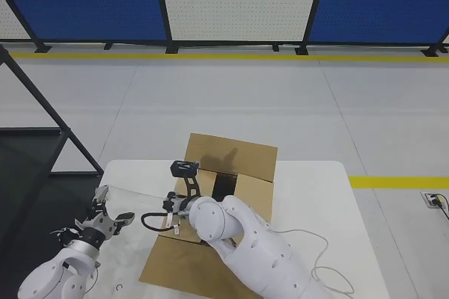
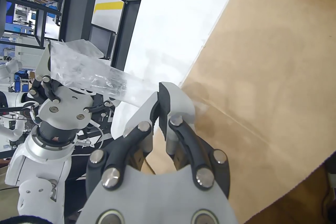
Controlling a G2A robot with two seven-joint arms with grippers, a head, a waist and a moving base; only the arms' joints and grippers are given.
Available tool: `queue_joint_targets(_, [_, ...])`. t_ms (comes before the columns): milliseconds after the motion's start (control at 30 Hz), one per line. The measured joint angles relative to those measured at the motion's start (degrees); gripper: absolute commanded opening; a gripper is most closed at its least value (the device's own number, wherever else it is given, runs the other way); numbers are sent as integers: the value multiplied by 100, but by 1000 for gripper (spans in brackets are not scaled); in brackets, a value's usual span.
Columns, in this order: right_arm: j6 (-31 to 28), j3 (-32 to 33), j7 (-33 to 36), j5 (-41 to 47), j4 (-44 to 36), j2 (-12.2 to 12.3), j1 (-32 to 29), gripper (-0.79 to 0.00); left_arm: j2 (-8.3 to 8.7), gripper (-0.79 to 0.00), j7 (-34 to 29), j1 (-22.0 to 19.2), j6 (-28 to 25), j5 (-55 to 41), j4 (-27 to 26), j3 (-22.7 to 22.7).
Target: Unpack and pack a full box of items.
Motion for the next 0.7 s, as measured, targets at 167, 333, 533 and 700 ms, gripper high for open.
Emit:
queue_joint_targets(167, [4,7,18,-19,119,-49,30,-785,-3,0,-7,13,0,4,-8,-10])
queue_joint_targets(333, [0,39,31,-42,180,-85,35,-785,-6,0,1,45,-22,-3,-35,-47])
queue_joint_targets(533, [-17,91,63,-82,255,-114,33,-785,-10,0,39,99,-69,-62,-73,-136])
queue_joint_targets(700, [-36,136,69,-115,295,-135,26,-785,-13,0,62,128,-89,-76,-98,-181])
